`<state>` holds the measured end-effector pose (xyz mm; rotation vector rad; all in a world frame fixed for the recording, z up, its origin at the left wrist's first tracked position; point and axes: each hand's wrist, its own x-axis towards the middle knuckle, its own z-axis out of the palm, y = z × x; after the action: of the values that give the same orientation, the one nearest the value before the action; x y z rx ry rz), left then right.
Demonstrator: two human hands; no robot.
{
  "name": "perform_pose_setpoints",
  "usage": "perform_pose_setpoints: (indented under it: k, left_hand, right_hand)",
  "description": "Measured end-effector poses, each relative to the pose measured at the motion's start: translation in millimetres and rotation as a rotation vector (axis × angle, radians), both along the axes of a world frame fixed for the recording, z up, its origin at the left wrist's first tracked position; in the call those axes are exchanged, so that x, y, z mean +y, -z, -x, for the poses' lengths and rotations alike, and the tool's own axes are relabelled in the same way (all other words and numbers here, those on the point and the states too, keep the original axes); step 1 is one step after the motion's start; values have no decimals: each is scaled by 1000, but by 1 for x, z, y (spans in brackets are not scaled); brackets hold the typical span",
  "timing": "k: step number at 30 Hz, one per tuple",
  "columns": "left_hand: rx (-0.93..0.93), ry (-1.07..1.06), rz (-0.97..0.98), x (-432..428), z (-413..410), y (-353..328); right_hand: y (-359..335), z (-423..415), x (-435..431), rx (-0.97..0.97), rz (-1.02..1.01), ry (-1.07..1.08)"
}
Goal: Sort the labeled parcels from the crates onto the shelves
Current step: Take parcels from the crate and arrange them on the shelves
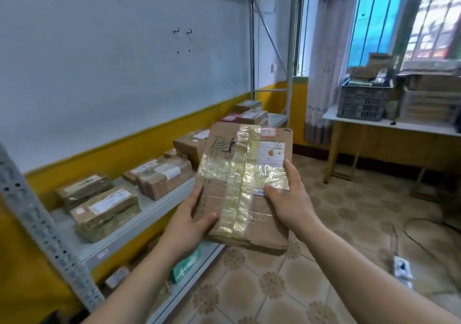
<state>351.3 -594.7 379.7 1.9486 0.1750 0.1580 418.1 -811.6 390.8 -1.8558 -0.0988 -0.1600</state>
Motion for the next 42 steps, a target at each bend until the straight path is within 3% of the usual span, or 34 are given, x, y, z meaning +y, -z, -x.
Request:
perform_pose_setpoints:
  k: [5, 15, 25, 34, 42]
  left_hand:
    - [-41, 72, 61, 11, -78, 12]
    - [-76, 221, -13, 9, -223, 4]
    - [-53, 301, -6, -75, -338, 1]
    - [-149, 290, -18, -179, -454, -34]
    - [-146, 275, -74, -214, -542, -36]
  right_hand:
    - [4, -67, 8, -2, 74, 78]
    - [0, -182, 2, 20, 98, 237]
    - [12, -286, -79, 20, 62, 309]
    - [-22, -409, -182, -70, 61, 286]
    - [-22, -505, -218, -75, 47, 263]
